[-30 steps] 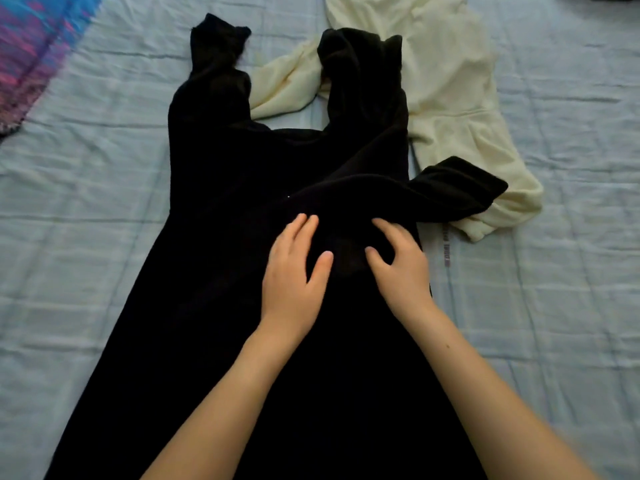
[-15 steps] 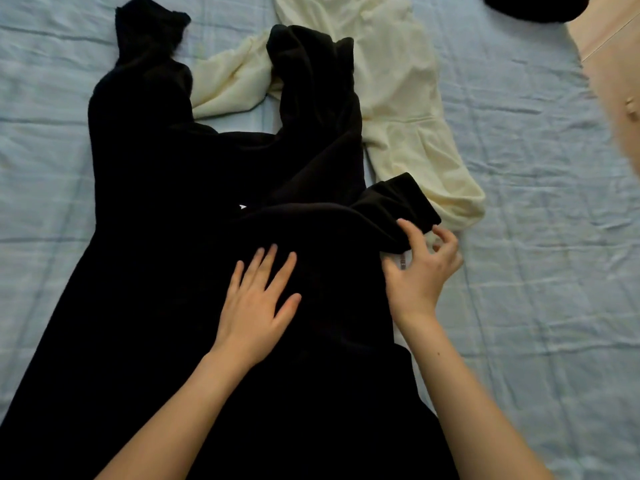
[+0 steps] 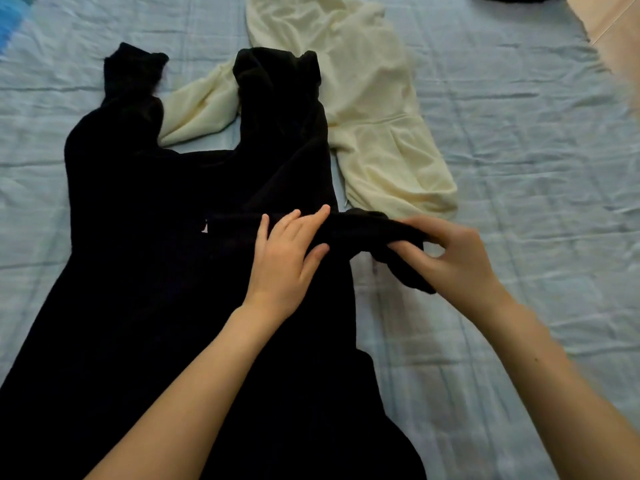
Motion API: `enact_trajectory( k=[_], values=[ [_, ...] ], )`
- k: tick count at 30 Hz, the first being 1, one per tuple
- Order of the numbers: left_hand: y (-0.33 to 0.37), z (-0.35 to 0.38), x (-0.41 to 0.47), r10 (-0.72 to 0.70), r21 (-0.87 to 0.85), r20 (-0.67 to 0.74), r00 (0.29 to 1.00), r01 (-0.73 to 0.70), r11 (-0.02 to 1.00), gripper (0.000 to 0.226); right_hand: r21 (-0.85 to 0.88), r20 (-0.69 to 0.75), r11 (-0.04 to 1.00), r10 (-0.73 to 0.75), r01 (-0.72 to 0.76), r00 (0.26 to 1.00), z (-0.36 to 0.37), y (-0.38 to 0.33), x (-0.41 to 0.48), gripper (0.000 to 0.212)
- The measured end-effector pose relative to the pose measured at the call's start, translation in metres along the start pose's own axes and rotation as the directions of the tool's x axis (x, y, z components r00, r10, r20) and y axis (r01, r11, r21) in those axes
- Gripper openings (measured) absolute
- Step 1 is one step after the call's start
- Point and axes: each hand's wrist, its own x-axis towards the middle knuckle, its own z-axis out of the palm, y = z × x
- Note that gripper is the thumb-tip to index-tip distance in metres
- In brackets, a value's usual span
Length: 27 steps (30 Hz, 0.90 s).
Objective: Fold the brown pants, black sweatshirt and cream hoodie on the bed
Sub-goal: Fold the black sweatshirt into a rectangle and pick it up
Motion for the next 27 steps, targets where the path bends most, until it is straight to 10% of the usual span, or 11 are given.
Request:
enact_trajectory(
  k=[14, 21, 27],
  values=[
    [0.257, 0.138, 0.061, 0.309, -0.072, -0.03, 0.95, -0.311, 0.948, 0.019, 0.318, 0.186, 0.798, 0.478, -0.513, 0.859, -0.279, 0.119, -0.101, 0.013],
    [0.339, 0.24, 0.094, 0.339, -0.008, 0.104, 0.935, -0.34, 0.94, 0.038, -0.345, -0.033, 0.766, 0.567, -0.542, 0.823, -0.398, 0.225, -0.089, 0.003],
    [0.331, 0.292, 0.076, 0.348, 0.198, 0.293, 0.891, -0.413, 0.889, 0.055, -0.631, -0.193, 0.653, 0.391, -0.419, 0.9, -0.33, 0.277, -0.089, 0.051]
  ],
)
